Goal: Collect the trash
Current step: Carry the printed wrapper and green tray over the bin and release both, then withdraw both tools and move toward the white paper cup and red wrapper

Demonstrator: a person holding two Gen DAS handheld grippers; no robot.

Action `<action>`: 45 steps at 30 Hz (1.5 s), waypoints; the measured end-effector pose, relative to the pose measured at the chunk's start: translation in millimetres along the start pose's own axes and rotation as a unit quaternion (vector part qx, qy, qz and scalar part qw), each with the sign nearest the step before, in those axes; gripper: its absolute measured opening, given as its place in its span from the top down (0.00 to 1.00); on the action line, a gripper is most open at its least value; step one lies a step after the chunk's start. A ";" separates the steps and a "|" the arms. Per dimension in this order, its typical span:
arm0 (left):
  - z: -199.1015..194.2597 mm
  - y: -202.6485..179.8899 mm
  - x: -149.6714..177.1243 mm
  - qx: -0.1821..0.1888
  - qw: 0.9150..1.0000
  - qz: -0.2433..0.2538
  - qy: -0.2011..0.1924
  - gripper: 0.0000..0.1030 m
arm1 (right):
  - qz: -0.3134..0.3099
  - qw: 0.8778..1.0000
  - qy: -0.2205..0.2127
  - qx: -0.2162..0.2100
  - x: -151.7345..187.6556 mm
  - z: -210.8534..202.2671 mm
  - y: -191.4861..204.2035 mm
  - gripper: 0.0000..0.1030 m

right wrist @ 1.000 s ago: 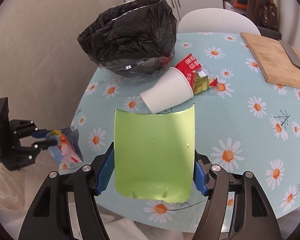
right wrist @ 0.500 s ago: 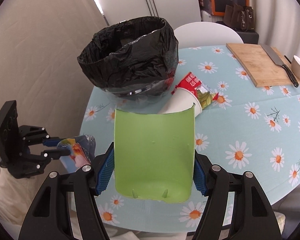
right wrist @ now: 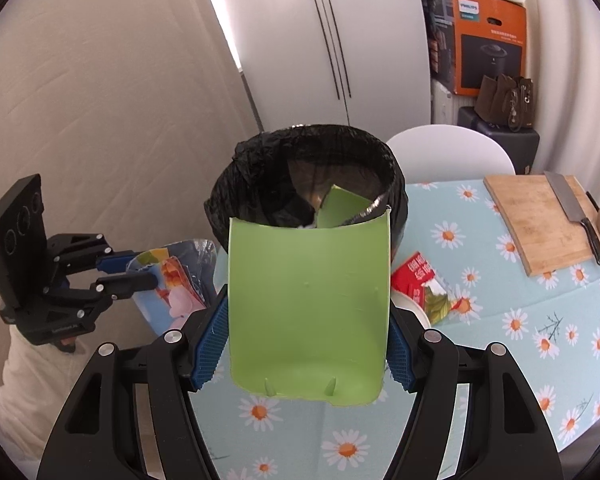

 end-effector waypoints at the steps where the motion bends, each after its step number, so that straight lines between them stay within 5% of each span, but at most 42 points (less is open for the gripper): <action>1: -3.4 5.7 -8.5 -0.006 1.000 0.001 -0.008 0.81 | -0.005 1.000 -0.003 -0.005 -9.5 1.1 1.7 0.39; 9: -11.8 48.9 -73.6 -0.039 0.998 0.006 -0.048 0.78 | -0.039 0.999 -0.029 -0.024 -84.6 20.6 9.6 0.37; 10: -6.6 57.5 -81.6 -0.038 0.998 -0.004 -0.051 0.65 | -0.048 0.998 -0.032 -0.022 -94.5 25.5 11.9 0.37; 11: 0.0 68.3 -88.3 -0.051 0.997 -0.018 -0.053 0.32 | -0.059 0.997 -0.037 -0.021 -105.4 30.6 14.2 0.35; 13: 11.0 91.4 -92.7 -0.102 0.991 -0.060 -0.059 0.07 | -0.053 0.997 -0.057 -0.006 -125.6 37.7 12.9 0.15; 17: 18.7 113.0 -72.2 -0.097 0.984 -0.131 -0.075 0.06 | -0.054 0.996 -0.066 0.022 -137.2 39.6 8.5 0.14; 24: 25.7 109.1 -28.9 -0.106 0.981 -0.158 -0.042 0.06 | -0.032 0.998 -0.025 0.046 -105.9 61.7 -10.0 0.14; 36: 23.0 86.8 7.6 -0.114 0.983 -0.142 -0.018 0.06 | -0.016 0.996 -0.001 0.090 -46.2 50.0 -23.5 0.14; 45: 49.1 46.9 33.7 -0.112 0.986 -0.116 0.035 0.06 | 0.028 0.994 0.017 0.100 4.4 37.2 -61.8 0.14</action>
Point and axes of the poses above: each gripper's, at about its wrist camera, not at the fingertips, and z roughly the way its jaws point, y to its left, x to its underside, the point moved 3 cm from there along z, roughly the way its jaws point, and after that the axes turned 3 degrees about x, right-handed, at the moved point
